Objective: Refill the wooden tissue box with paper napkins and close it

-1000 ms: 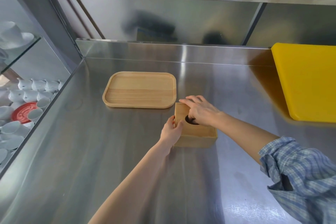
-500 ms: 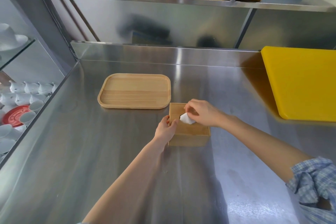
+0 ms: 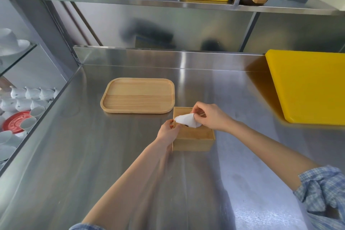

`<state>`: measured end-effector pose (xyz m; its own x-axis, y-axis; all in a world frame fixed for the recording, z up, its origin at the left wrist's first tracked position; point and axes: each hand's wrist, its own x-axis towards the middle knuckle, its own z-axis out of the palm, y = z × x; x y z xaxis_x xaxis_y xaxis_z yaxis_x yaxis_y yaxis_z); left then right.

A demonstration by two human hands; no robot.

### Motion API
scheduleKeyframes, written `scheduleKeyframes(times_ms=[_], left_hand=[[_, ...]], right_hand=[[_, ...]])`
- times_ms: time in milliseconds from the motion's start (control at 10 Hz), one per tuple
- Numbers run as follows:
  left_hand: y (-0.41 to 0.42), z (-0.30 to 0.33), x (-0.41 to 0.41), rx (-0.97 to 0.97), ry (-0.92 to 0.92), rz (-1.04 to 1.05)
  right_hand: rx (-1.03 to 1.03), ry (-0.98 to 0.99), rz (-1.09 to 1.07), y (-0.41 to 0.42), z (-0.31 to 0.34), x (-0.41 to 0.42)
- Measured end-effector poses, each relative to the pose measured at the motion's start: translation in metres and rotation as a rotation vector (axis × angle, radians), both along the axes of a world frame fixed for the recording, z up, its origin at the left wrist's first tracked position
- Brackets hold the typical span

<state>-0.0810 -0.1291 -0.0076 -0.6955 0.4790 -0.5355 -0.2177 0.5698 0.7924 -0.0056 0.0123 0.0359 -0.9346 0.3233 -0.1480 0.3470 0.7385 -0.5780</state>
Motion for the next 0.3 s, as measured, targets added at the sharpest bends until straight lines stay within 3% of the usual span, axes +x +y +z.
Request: scheduleKeyframes(times_ms=[300], left_hand=[[-0.009,0.013,-0.020,-0.027,-0.051,-0.112]], right_hand=[[0.064,0.007,-0.053,0.004,0.020,0.003]])
